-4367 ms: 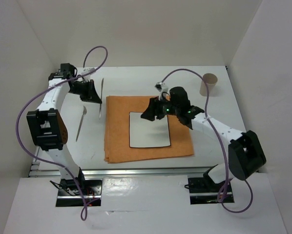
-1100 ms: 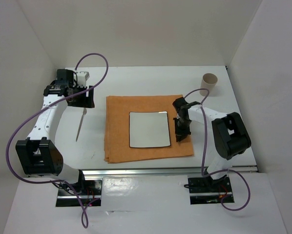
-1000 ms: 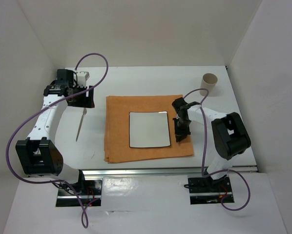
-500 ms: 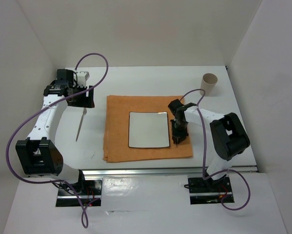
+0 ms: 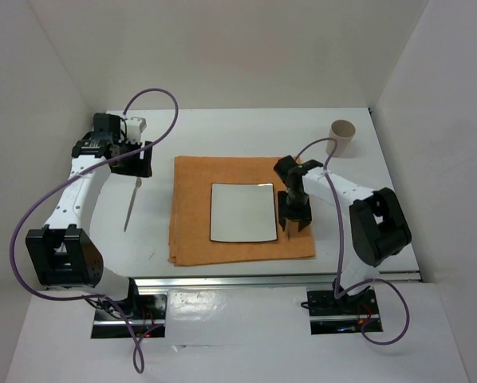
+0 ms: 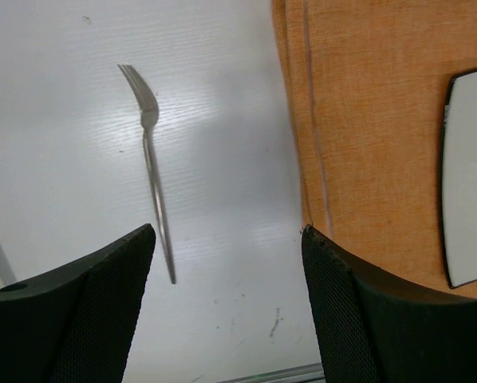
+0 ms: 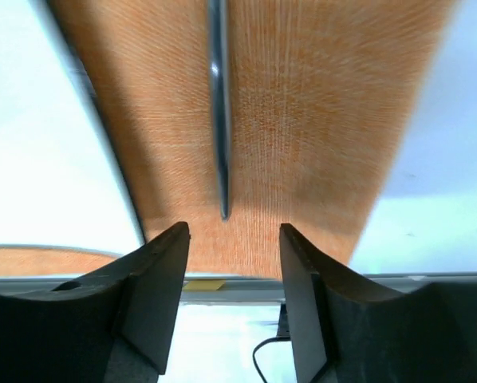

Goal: Set the dinner table for one person

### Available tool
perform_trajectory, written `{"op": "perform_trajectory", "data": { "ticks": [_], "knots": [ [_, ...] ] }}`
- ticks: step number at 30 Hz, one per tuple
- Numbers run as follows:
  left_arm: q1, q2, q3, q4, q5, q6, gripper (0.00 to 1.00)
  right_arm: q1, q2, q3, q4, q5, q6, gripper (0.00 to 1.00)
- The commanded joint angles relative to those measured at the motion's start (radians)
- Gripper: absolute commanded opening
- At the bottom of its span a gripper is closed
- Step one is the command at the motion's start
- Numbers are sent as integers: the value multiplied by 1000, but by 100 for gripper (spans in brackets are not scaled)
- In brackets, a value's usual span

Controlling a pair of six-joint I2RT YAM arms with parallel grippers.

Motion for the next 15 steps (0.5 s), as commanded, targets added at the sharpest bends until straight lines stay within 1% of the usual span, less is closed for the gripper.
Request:
{"op": "perform_trajectory", "data": {
  "ticks": [1,2,4,5,7,9,12,15],
  "knots": [
    [2,-27,-18,51,-123,107,80,9,-81,149,-112,92,14,59],
    [-20,-13,-33,51,-171,142,80,9,-94,225,-143,106,14,59],
    [-30,31,-46,27,-273,236,80,9,-107,293,-152,116,5,62],
    [-30,78,-46,-18,-291,262,80,9,-107,344,-152,125,5,62],
    [-30,116,-56,-52,-318,308,80,9,-107,378,-152,125,5,64],
    [-30,156,-94,-52,-344,308,80,9,-107,387,-125,101,-4,64],
    [-30,182,-165,46,-427,308,80,9,-107,349,-76,87,-5,65],
    [-7,246,-133,65,-380,310,78,9,-88,335,-65,74,-17,65]
  ]
}}
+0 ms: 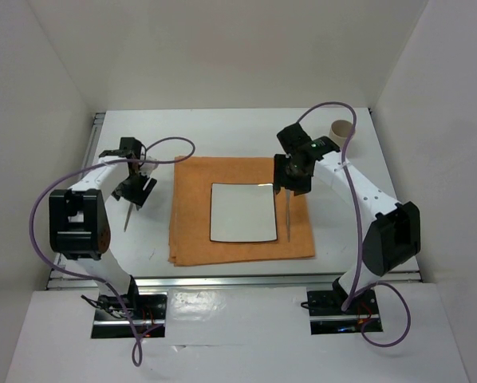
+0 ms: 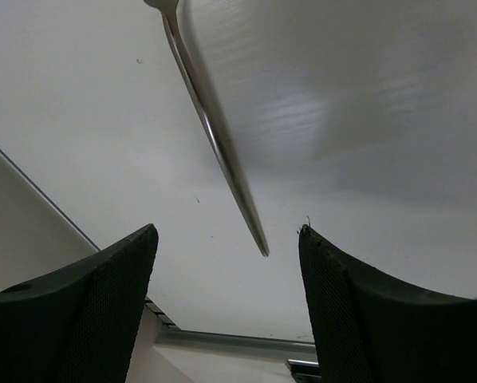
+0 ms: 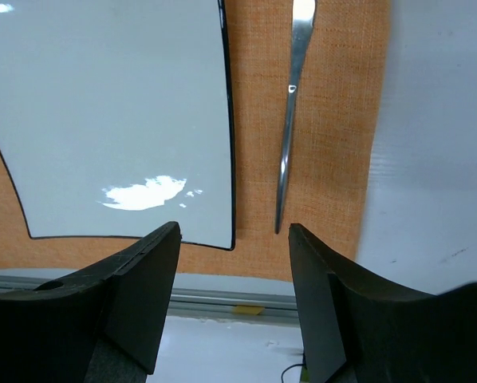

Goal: Set the dinner table for one person

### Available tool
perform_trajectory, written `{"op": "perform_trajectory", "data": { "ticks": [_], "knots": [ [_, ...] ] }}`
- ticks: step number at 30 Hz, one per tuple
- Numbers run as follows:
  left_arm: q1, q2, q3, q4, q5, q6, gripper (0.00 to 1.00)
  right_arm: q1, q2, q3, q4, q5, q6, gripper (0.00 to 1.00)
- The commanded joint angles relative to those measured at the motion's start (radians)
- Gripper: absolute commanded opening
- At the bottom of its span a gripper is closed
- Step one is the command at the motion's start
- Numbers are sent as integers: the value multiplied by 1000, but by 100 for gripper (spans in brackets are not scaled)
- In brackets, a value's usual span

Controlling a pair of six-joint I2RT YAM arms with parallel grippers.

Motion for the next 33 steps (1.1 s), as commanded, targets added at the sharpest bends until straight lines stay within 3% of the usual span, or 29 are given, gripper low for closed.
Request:
{"op": "perform_trajectory", "data": {
  "ticks": [1,7,11,12,15,18,19,23,28,33],
  "knots": [
    [18,62,47,44,-13,20,78,9,9,-27,14,-5,-26,65],
    [27,171,48,36,21,-15,70,9,-13,-52,34,16,-44,65],
    [47,252,38,62,35,-52,50,9,-32,-72,34,36,-44,65],
    [58,269,64,53,45,-52,41,9,-43,-72,34,36,-44,65],
    [78,303,77,42,97,-73,30,9,-54,-72,34,45,-44,65],
    [89,303,86,31,130,-95,3,9,-72,-81,34,57,-44,65],
    [89,303,86,22,145,-95,0,9,-72,-90,34,57,-44,65],
    [122,289,118,-11,242,-142,0,9,-85,-90,43,57,-44,65],
    [138,121,173,-85,457,-269,0,9,-106,-90,43,48,-35,65],
    [129,-108,190,-136,551,-372,0,9,-117,-90,43,48,-26,65]
  ]
}}
